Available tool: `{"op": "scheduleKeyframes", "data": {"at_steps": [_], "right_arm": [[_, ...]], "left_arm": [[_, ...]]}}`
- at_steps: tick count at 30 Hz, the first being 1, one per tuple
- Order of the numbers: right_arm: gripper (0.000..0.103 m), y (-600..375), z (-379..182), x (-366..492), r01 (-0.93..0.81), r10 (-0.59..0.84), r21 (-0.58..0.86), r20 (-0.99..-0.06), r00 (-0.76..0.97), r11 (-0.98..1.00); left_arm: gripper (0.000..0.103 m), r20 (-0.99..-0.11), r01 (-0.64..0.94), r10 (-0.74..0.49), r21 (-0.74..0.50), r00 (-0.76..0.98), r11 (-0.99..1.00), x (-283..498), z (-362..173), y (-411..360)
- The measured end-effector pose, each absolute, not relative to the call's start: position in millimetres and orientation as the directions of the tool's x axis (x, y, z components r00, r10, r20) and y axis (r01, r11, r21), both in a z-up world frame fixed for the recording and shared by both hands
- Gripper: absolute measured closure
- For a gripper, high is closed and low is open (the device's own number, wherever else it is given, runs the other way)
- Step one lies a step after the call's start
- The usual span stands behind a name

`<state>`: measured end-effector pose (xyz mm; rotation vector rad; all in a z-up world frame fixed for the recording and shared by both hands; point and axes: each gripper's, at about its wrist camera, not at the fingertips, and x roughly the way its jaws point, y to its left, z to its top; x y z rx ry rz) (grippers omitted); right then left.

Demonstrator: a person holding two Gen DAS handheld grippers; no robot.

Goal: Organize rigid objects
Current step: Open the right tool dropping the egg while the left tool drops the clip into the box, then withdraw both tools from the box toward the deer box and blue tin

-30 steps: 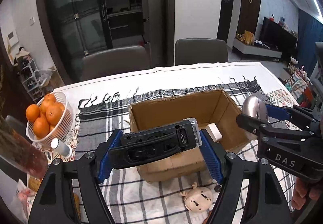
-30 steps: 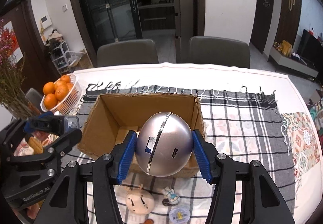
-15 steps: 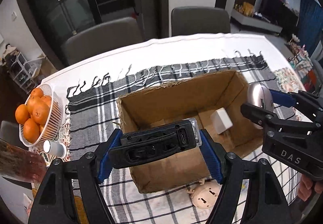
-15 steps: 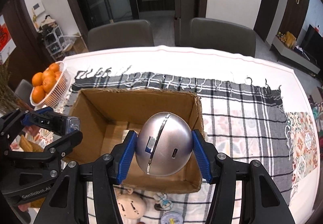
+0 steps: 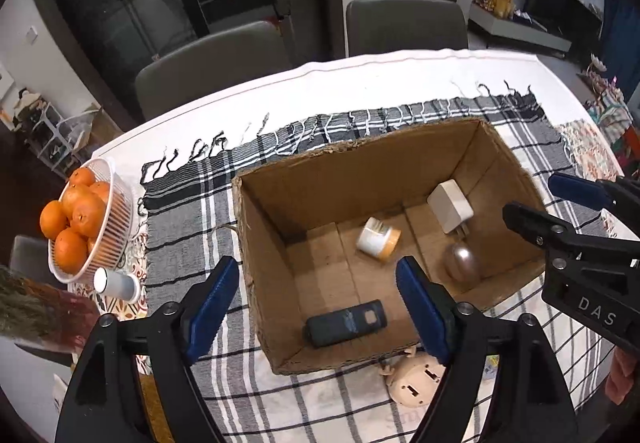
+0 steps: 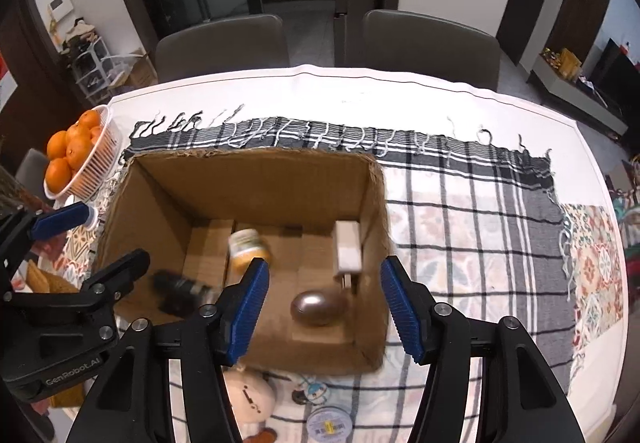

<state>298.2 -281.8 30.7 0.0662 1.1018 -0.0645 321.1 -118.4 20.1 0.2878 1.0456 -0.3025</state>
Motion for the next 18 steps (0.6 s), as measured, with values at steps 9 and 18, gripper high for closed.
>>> {"op": "scheduleKeyframes", "data": {"at_steps": [9,18], "right_arm": [[0.044,-278,52,260,0.079,-0.020,0.022,-0.869,0.495,0.997],[0.044,-271,61,225,0.058,-0.029,0.001,-0.863,0.504,0.998]], "left_arm": [[0.015,-0.831,0.382,-0.124,0.112,0.543,0.917,277,42,-115],[0.013,-0.814,0.415,-0.142,0.129,0.563,0.901,244,45,-115]]}}
